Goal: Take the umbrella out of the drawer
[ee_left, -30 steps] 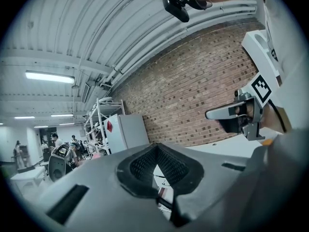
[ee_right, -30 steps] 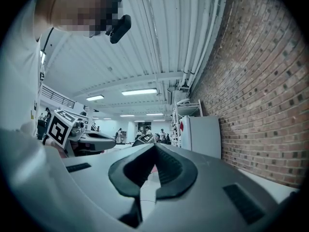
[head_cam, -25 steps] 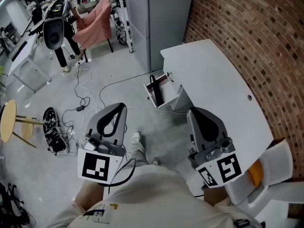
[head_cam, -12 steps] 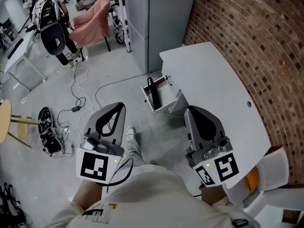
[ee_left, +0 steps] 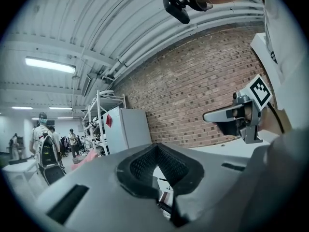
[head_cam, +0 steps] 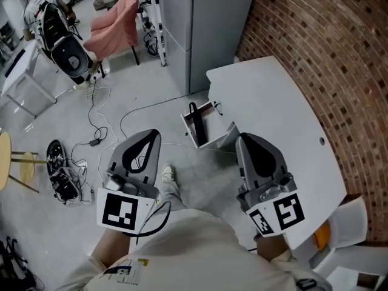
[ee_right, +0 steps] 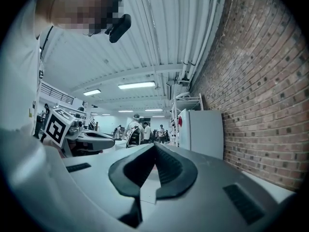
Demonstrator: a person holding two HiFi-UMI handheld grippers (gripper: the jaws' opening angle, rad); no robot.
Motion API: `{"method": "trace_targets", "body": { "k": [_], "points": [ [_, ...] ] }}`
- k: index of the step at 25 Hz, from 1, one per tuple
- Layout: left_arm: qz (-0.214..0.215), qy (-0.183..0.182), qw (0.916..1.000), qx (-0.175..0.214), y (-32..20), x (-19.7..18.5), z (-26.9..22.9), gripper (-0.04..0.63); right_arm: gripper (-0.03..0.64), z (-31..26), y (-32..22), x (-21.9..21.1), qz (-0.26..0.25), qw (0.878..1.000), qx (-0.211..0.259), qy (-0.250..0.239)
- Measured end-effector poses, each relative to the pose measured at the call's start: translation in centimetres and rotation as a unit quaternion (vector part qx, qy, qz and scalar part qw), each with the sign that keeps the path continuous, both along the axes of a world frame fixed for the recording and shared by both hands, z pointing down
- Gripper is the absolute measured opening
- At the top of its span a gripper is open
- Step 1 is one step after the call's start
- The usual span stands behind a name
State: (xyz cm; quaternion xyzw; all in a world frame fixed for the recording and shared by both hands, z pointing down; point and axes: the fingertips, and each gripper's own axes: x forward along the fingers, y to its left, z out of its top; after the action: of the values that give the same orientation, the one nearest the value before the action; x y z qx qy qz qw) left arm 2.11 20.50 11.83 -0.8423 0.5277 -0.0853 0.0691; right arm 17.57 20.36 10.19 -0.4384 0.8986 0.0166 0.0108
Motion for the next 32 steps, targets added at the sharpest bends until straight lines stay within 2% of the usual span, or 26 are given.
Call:
{"method": "trace_targets", "body": {
  "k": [4,13,19,26,32],
  "points": [
    [0.003,0.006,0.9999,-0.014,-3.7,-1.3,0.6,0.006,0.008,0.3,-3.8,-0.6,0.015,1.0,-0.013,0.001],
    [0.024,0.004,0.9991,-0.035,-13.6,-5.6,0.8,0.006,0.008,0.6,-13.2,-5.2,0.031,0.999,-0.036,0.009],
    [0.053,0.049,0.996,-0.054,-20.6,-8.9,1.9,0.006,0.008,0.6,-19.2,-8.6,0.05,0.998,-0.041,0.01],
    [0.067,0.037,0.9957,-0.052,-26.7,-12.7,2.8,0.006,0.008,1.4,-24.6,-12.3,0.087,0.995,-0.042,0.034],
    [0.078,0.035,0.9939,-0.069,-30.0,-13.6,4.6,0.006,0.008,2.2,-27.3,-12.9,0.109,0.992,-0.051,0.037]
  ]
}}
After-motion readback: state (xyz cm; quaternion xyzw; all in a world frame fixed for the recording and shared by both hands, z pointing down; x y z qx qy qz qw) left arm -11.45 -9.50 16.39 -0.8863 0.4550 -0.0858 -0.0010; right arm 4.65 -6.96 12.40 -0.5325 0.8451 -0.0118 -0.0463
